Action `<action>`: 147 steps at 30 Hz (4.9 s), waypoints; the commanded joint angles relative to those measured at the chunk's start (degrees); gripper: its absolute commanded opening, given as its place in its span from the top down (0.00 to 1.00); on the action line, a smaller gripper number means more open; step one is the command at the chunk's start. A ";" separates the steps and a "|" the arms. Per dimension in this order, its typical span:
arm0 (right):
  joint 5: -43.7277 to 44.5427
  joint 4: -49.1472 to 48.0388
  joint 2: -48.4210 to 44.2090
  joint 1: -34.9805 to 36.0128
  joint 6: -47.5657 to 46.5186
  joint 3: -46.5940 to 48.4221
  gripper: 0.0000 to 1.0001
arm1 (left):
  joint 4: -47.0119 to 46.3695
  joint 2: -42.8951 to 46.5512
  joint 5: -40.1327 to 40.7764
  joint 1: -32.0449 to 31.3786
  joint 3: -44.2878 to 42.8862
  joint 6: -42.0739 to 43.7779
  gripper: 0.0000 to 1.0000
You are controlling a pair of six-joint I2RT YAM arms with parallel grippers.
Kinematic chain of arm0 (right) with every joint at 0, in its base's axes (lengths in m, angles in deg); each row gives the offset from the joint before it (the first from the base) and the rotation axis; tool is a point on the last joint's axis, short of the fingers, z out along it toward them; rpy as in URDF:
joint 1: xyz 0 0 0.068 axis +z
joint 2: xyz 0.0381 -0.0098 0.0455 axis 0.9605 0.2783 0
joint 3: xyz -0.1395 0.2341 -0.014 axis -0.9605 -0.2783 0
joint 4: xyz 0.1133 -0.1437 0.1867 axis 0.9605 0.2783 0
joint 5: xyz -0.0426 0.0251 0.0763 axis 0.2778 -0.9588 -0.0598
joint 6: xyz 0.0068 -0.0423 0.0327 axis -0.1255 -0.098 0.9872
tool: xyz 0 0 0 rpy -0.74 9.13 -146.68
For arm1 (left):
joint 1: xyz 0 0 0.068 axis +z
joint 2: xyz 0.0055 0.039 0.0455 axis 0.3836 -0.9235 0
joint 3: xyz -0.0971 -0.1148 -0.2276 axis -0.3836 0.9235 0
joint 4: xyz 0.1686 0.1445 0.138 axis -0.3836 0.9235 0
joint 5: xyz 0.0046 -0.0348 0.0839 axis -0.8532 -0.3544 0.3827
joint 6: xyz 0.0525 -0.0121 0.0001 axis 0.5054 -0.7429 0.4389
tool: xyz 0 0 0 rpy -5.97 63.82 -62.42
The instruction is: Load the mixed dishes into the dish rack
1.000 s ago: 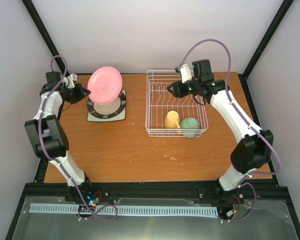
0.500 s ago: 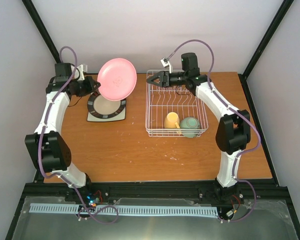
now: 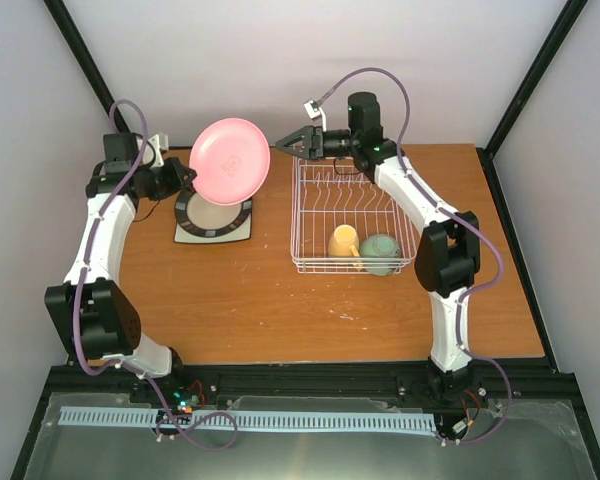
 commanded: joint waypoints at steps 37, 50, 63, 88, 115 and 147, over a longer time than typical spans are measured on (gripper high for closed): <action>1.01 0.18 12.49 6.33 3.52 18.34 0.97 | -3.26 -3.12 1.25 -7.44 -5.26 -3.56 0.92; 17.23 14.08 4.04 3.00 -7.94 17.61 0.97 | 2.23 -4.36 16.65 -7.17 -10.70 2.26 0.41; 63.34 27.17 -9.86 2.37 -18.35 6.75 0.97 | -12.40 4.01 30.65 -6.54 -11.54 6.11 0.29; 89.99 51.23 4.89 6.53 -9.38 26.75 0.97 | -6.17 0.51 43.61 -0.56 -9.66 10.12 0.29; 88.74 53.09 11.44 8.91 -10.60 26.04 0.97 | -3.02 4.62 46.75 -0.52 0.28 9.22 0.32; 82.58 58.42 15.55 12.41 -12.34 27.42 0.55 | -2.45 3.44 44.85 -0.52 5.63 9.75 0.33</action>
